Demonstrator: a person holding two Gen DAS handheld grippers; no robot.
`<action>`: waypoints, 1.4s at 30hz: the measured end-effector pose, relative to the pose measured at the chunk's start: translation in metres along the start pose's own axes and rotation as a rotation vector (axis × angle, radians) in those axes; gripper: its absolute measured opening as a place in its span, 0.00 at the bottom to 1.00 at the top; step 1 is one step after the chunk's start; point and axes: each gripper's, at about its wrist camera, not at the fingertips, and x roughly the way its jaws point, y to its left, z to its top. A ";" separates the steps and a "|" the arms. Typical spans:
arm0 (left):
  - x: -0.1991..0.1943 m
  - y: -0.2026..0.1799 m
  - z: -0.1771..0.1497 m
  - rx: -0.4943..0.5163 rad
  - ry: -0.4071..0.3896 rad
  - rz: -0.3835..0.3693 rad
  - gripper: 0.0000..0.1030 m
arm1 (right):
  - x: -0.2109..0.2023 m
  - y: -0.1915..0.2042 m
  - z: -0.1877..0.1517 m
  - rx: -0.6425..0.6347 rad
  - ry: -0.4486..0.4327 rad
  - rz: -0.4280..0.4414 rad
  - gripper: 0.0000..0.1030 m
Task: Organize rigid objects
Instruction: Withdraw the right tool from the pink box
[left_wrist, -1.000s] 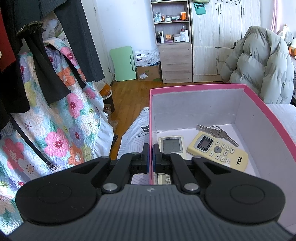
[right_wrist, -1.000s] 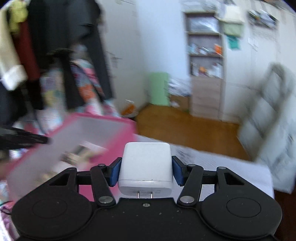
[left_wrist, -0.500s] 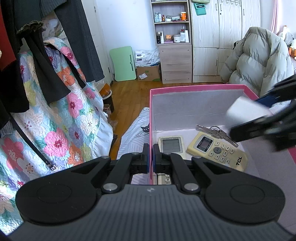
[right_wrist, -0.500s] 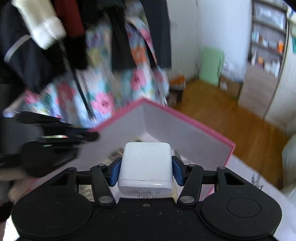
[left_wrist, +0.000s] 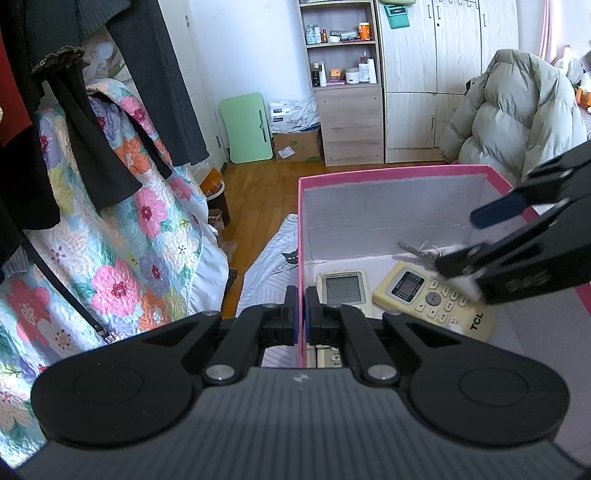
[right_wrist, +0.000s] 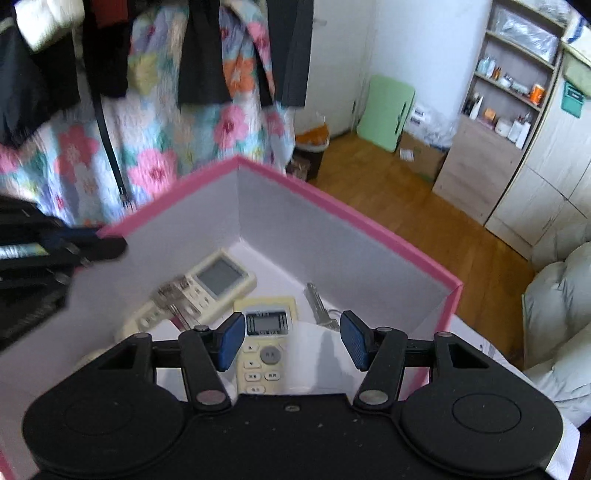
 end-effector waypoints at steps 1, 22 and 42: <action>0.000 0.000 0.000 0.000 0.001 -0.001 0.03 | -0.008 -0.002 -0.001 0.017 -0.022 0.003 0.62; -0.002 -0.003 0.000 0.009 0.000 0.010 0.03 | -0.132 -0.001 -0.116 0.309 -0.277 0.049 0.62; -0.092 -0.002 0.000 -0.060 -0.029 0.025 0.06 | -0.179 0.028 -0.155 0.326 -0.382 0.030 0.64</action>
